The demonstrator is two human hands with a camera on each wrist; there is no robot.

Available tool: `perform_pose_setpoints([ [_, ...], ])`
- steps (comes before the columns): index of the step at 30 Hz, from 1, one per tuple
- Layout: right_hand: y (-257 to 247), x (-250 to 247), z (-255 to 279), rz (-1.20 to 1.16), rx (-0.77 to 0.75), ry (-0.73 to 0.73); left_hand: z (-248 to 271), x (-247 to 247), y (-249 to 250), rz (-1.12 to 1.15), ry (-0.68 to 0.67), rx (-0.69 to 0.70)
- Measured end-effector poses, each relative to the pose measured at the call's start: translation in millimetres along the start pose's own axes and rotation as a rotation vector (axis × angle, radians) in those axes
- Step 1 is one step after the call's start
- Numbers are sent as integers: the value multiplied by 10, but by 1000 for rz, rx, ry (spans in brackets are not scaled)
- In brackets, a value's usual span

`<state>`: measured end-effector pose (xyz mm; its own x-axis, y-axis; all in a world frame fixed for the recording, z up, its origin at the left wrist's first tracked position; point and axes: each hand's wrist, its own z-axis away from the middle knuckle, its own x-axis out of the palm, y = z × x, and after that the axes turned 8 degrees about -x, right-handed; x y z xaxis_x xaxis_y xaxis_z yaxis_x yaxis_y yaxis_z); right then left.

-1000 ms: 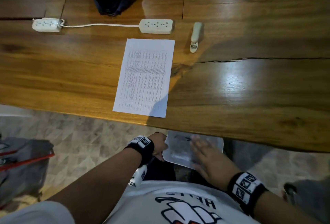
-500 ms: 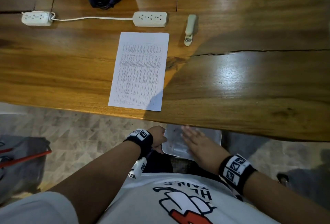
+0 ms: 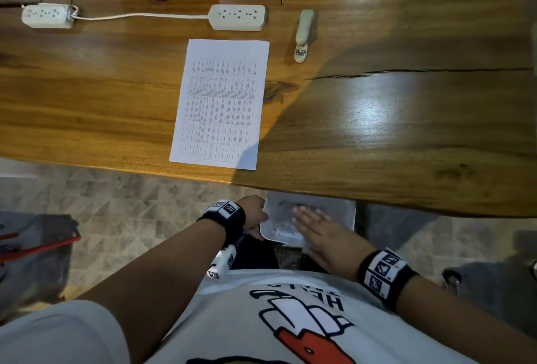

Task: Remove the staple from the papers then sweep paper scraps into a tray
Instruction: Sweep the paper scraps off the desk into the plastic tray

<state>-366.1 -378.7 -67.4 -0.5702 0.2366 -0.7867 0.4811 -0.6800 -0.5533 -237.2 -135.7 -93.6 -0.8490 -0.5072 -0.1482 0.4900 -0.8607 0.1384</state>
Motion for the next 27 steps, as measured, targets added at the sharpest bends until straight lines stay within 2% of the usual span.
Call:
perform_pose_setpoints([
  [2, 199, -192, -39, -14, 156, 116, -15, 27, 7, 13, -2, -4],
  [4, 503, -485, -139, -3, 412, 261, -27, 47, 10, 22, 5, -2],
  [6, 686, -671, -195, 9, 564, 229, -28, 83, 27, 15, 1, -3],
  [7, 663, -683, -194, 20, 559, 193, -11, 98, 44, 9, 5, -4],
  [9, 433, -512, -110, 45, 436, 86, 7, 130, 79, 12, 14, -1],
  [13, -66, -100, 218, -118, -19, -203, 44, 175, 120, -10, 24, -5],
  [14, -91, -67, 264, -126, -92, -243, 36, 192, 128, -6, 27, -5],
  [15, -71, -88, 272, -133, -99, -190, 51, 204, 144, -8, 24, -8],
  [18, 98, -357, 133, -163, 129, 119, 106, 198, 158, -47, 38, 0],
  [19, 132, -471, 70, -161, 182, 142, 132, 201, 166, -58, 35, -5],
  [20, 162, -531, 22, -155, 224, 89, 129, 209, 150, -60, 26, -10],
  [22, 227, -509, -81, -122, 316, -111, 191, 237, 162, -49, 8, -31],
  [25, 187, -281, -106, -128, 455, -349, 209, 198, 153, -153, -11, -8],
  [26, 149, -236, -72, -152, 517, -359, 182, 165, 144, -205, -14, 12],
  [27, 108, -188, -20, -202, 562, -273, 164, 115, 154, -243, -22, 23],
])
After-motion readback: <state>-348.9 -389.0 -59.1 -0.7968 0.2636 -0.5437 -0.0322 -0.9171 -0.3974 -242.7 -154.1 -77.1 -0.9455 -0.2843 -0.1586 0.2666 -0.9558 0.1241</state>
